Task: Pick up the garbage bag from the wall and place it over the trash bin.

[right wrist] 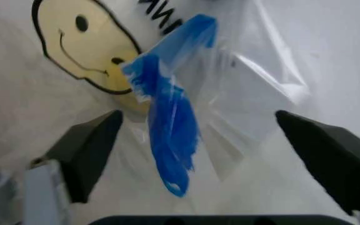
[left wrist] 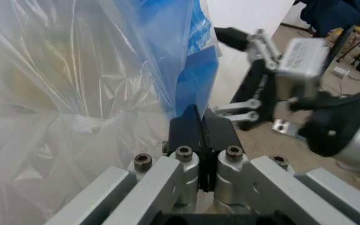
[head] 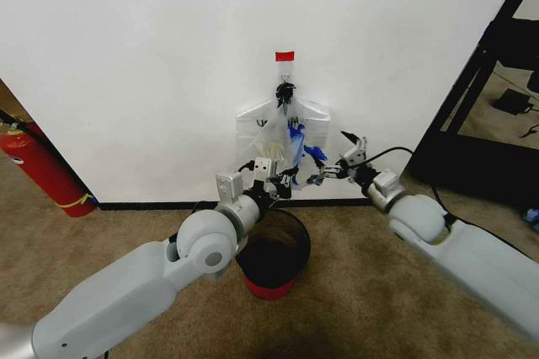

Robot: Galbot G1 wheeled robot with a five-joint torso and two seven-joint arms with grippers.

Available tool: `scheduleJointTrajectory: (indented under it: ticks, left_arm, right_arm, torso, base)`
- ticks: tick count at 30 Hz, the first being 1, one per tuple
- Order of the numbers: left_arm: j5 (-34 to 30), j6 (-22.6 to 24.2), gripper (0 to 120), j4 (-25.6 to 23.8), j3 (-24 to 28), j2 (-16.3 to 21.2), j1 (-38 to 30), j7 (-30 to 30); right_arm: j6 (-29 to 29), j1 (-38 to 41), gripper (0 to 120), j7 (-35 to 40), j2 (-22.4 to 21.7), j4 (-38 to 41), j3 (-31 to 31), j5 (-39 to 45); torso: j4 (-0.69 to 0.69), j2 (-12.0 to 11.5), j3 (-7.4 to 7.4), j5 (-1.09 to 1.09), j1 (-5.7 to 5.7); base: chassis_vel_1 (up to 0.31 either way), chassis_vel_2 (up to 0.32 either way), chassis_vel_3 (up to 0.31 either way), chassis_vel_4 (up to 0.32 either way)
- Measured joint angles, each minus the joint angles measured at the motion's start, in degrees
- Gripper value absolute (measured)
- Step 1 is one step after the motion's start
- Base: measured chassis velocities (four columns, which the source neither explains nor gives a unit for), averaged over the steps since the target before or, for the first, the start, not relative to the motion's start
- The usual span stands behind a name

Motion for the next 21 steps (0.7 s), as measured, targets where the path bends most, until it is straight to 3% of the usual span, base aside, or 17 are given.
scheduleJointTrajectory:
  ticks: [2,12,15,17,21]
  left_arm:
    - [-0.08,0.02,0,-0.01,0.0,0.0,-0.02,0.0]
    - [-0.5,0.08,0,-0.33,0.0,0.07,0.18,-0.09]
    - [-0.56,0.09,0,-0.49,-0.01,0.12,0.26,-0.21]
    - [-0.57,0.09,0,-0.51,-0.02,0.14,0.27,-0.22]
    - [-0.63,0.09,0,-0.66,-0.21,0.29,0.3,-0.33]
  right_arm:
    - [0.16,0.73,88,-0.23,0.19,-0.47,-0.6,-0.41]
    - [1.02,8.04,50,-0.94,2.14,-3.53,-7.37,-2.83]
    - [-0.88,7.56,37,-0.57,2.29,-2.5,-7.53,-1.39]
    - [-1.13,7.36,35,-0.52,2.29,-2.33,-7.52,-1.36]
    - [-2.21,5.54,16,-0.01,1.68,-1.48,-6.63,-1.69]
  torso:
    - [0.0,0.0,0.0,0.0,0.0]
    - [0.01,0.0,0.0,-0.01,0.0]
    - [0.0,0.0,-0.01,0.0,0.0]
    - [0.0,0.0,-0.01,0.0,0.0]
    - [0.0,0.0,-0.01,0.0,-0.01]
  base:
    - [0.0,0.0,0.0,0.0]
    - [0.0,0.0,0.0,0.0]
    - [0.0,0.0,0.0,0.0]
    - [0.0,0.0,0.0,0.0]
    - [0.0,0.0,0.0,0.0]
